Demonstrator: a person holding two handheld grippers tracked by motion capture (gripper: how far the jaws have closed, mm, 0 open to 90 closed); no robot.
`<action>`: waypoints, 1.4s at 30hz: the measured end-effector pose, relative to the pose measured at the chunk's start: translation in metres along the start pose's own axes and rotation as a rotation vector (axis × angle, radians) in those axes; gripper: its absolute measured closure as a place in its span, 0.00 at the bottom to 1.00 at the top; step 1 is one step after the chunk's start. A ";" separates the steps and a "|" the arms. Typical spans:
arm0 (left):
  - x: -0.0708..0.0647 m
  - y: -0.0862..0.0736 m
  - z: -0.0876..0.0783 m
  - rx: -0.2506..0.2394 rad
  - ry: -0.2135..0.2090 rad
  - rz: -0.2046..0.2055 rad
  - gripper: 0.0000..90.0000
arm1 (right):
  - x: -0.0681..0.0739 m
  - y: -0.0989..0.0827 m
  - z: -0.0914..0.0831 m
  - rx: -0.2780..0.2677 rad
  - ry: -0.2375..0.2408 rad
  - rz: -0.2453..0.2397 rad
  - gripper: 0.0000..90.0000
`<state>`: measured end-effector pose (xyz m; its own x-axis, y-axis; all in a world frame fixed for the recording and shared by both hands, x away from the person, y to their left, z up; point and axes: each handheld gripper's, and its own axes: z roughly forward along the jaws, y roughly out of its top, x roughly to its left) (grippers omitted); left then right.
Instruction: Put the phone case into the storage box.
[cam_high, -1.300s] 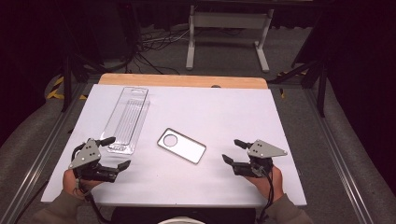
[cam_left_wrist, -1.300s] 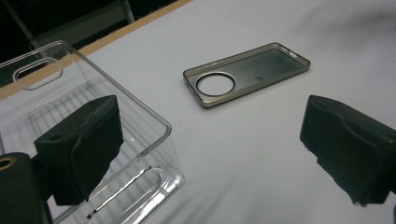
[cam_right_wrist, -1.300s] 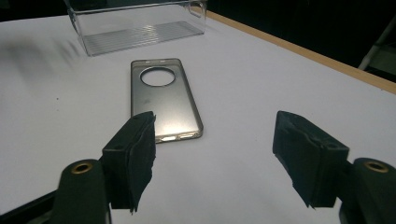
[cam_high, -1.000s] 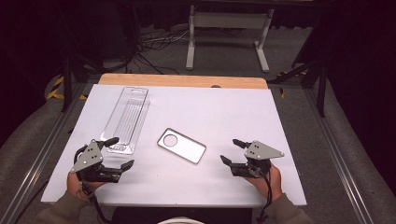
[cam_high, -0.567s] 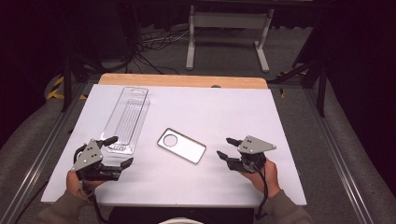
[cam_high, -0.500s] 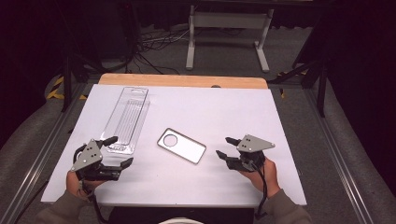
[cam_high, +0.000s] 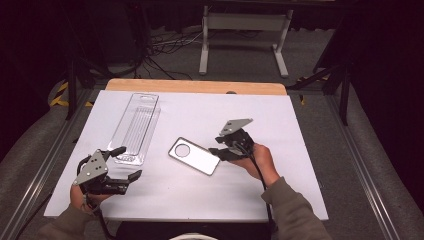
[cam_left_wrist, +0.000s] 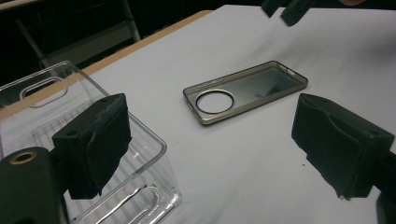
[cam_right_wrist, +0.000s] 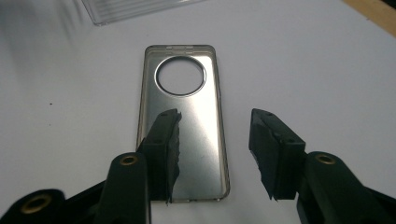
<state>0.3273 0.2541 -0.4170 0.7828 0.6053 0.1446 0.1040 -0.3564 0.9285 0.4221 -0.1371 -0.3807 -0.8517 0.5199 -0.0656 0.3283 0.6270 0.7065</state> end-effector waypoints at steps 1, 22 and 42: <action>0.000 0.000 0.000 0.000 0.000 0.000 0.13 | 0.000 0.000 0.000 0.000 0.000 0.000 0.60; -0.008 -0.004 0.004 0.023 -0.046 0.034 0.16 | -0.013 0.045 0.090 0.450 0.025 -0.036 0.80; -0.010 -0.006 0.007 0.040 -0.063 0.040 0.20 | -0.014 0.040 0.097 0.575 0.015 -0.065 0.98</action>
<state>0.3231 0.2453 -0.4261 0.8237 0.5445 0.1582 0.0955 -0.4083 0.9078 0.4865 -0.0632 -0.4195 -0.8819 0.4642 -0.0825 0.4409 0.8739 0.2047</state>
